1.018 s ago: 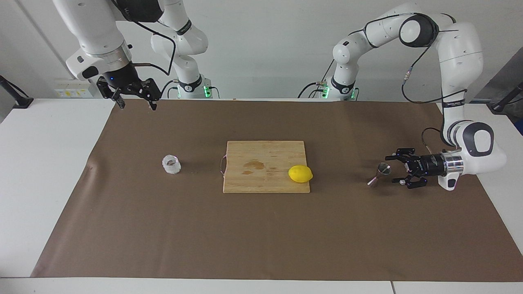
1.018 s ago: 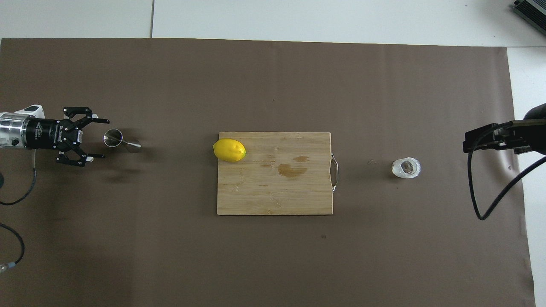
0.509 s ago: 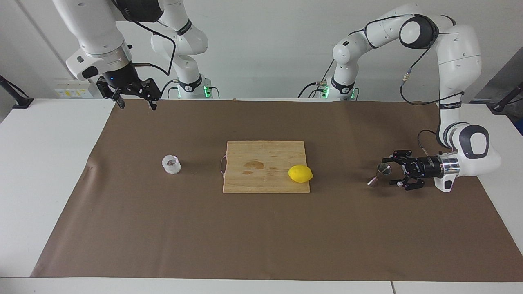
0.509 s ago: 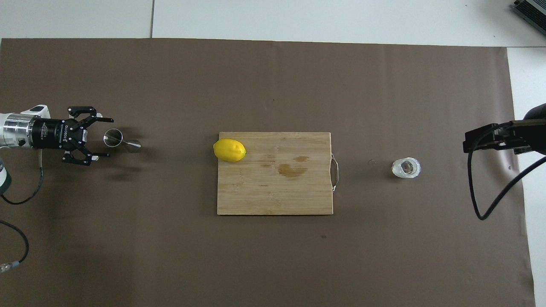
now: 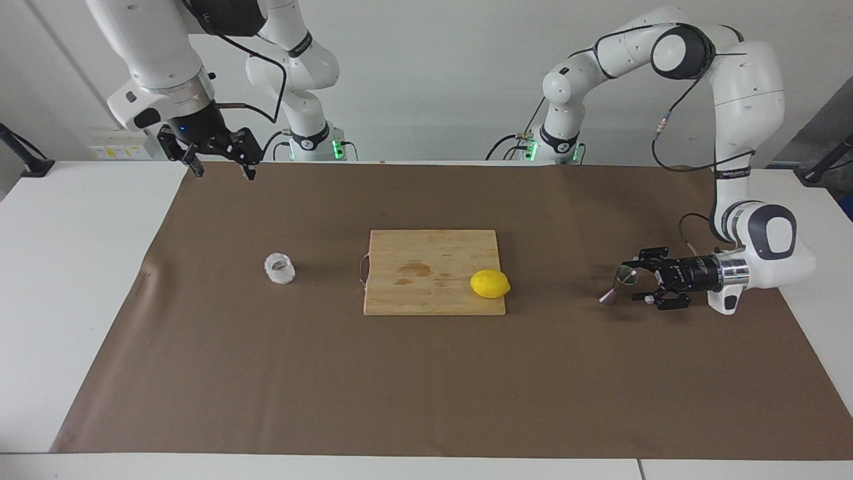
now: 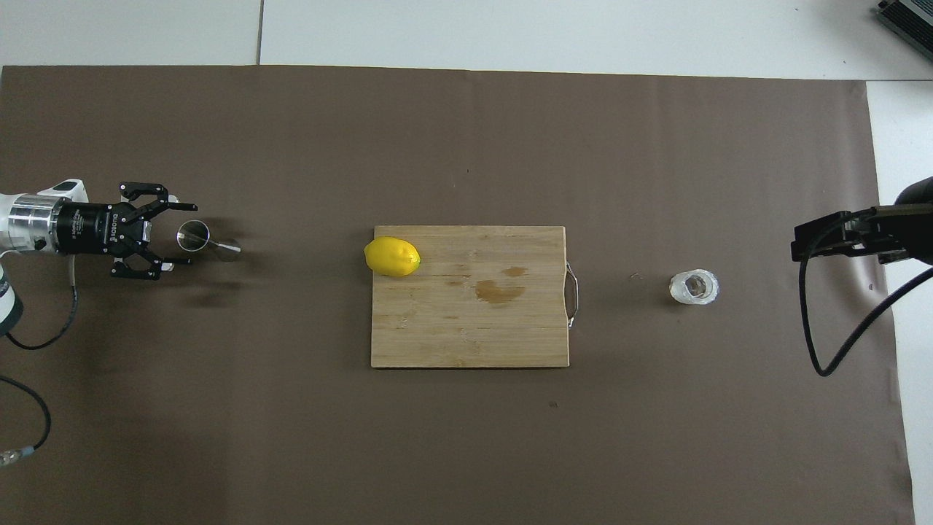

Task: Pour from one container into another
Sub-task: 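Close the left gripper on the steel cup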

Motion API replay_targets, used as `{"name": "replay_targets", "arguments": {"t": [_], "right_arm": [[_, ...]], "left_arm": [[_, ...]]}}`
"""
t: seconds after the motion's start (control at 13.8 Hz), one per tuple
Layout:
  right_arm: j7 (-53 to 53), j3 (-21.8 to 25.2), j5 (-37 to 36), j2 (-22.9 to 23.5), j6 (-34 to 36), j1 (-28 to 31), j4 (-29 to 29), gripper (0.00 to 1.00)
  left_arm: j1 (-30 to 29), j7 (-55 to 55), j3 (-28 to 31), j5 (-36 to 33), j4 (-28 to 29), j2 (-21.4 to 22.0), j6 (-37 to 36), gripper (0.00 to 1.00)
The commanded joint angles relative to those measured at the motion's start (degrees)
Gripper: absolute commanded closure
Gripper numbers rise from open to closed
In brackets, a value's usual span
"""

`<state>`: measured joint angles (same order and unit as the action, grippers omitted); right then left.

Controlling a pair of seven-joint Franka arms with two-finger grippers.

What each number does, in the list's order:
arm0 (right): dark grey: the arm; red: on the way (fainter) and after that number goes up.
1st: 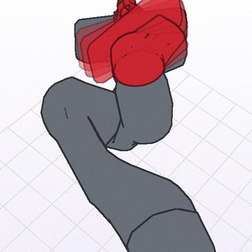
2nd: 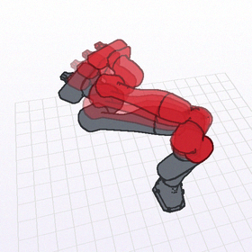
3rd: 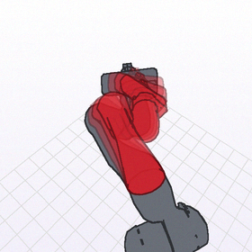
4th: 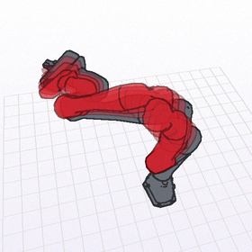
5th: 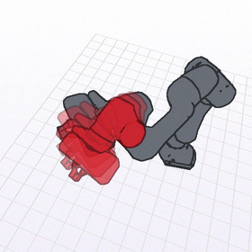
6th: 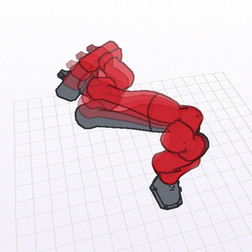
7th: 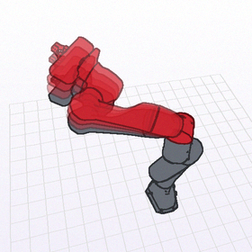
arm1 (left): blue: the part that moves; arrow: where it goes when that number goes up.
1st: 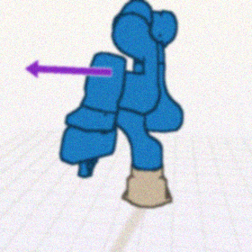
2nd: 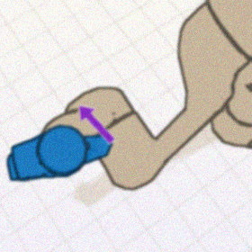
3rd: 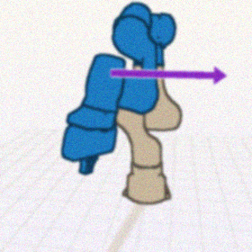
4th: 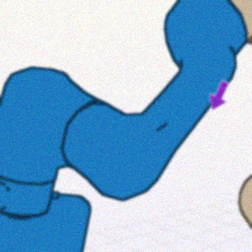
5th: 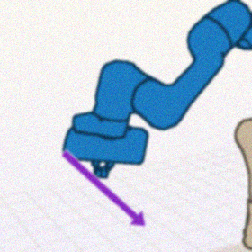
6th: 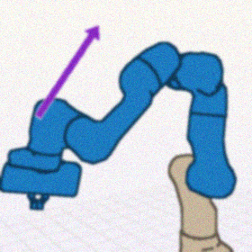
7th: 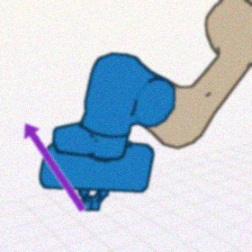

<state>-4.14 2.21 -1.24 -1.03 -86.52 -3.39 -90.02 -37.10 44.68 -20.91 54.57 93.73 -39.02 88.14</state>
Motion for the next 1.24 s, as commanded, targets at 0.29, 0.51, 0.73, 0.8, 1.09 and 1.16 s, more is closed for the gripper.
{"name": "replay_targets", "arguments": {"t": [0.29,0.51,0.73,0.8,1.09,1.16], "right_arm": [[0.98,-0.02,1.42,-1.17,-0.05,0.58,-1.29,0.0],[0.98,-0.1,1.42,-1.17,-0.05,0.58,-1.29,0.0],[0.98,-0.02,1.42,-1.17,-0.05,0.58,-1.29,0.0],[1.06,-0.02,1.42,-1.17,-0.05,0.58,-1.21,0.0],[0.98,-0.02,1.42,-1.17,-0.05,0.49,-1.29,0.0],[0.98,-0.02,1.42,-1.17,-0.05,0.58,-1.29,0.0]], "left_arm": [[-1.04,-2.93,-0.89,1.33,1.81,0.35,1.51,0.36],[-1.04,-2.58,-0.89,1.33,1.81,0.35,1.42,0.45],[-1.04,-2.32,-0.89,1.33,1.81,0.35,1.25,0.46],[-1.04,-2.32,-0.89,1.33,1.81,0.35,1.16,0.46],[-1.04,-2.41,-0.89,1.33,1.9,0.35,0.98,0.44],[-1.13,-2.49,-0.89,1.33,2.33,0.43,0.72,0.44]]}}
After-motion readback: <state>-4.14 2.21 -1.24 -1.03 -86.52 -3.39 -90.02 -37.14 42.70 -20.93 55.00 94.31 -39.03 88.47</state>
